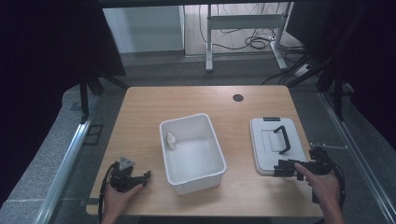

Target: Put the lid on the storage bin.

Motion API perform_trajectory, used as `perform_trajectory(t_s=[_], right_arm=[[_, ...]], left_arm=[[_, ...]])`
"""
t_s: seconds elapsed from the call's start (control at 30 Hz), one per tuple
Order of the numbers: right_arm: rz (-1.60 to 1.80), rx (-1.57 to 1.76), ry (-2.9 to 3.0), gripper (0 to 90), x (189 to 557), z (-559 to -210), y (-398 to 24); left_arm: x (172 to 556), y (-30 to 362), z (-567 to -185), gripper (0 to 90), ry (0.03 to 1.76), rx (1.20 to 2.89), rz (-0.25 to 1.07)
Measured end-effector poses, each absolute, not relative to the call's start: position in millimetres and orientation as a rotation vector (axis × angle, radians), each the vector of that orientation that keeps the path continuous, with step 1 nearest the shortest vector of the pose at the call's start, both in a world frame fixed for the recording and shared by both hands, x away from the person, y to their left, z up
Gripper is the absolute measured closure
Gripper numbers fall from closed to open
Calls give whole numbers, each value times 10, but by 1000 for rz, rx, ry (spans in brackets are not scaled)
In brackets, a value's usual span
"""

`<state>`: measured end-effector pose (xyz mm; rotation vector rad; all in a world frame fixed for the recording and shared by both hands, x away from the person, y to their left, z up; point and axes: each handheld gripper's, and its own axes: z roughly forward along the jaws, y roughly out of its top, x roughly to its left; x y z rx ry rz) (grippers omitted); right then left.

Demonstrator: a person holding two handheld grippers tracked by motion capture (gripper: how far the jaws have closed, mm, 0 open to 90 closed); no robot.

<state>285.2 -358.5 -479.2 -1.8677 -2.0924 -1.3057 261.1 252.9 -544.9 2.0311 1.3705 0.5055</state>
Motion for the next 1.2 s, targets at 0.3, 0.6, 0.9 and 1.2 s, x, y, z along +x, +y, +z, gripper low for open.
perform_trajectory(t_s=[0.3,0.6,0.9,1.2], right_arm=[[-1293,-1905,-2064,365,2948,-4677,-3616],[-1255,-1880,-2089,366,3086,-4567,-3578],[-1182,-1899,-2095,385,3215,-4513,-3549],[-1131,-1914,-2109,386,3342,-4432,-3547]], left_arm=[[2607,2526,-5451,148,1373,2025,506],[2597,2527,-5449,149,1376,2027,508],[2586,2530,-5449,148,1376,2029,507],[2584,2530,-5450,147,1375,2029,507]])
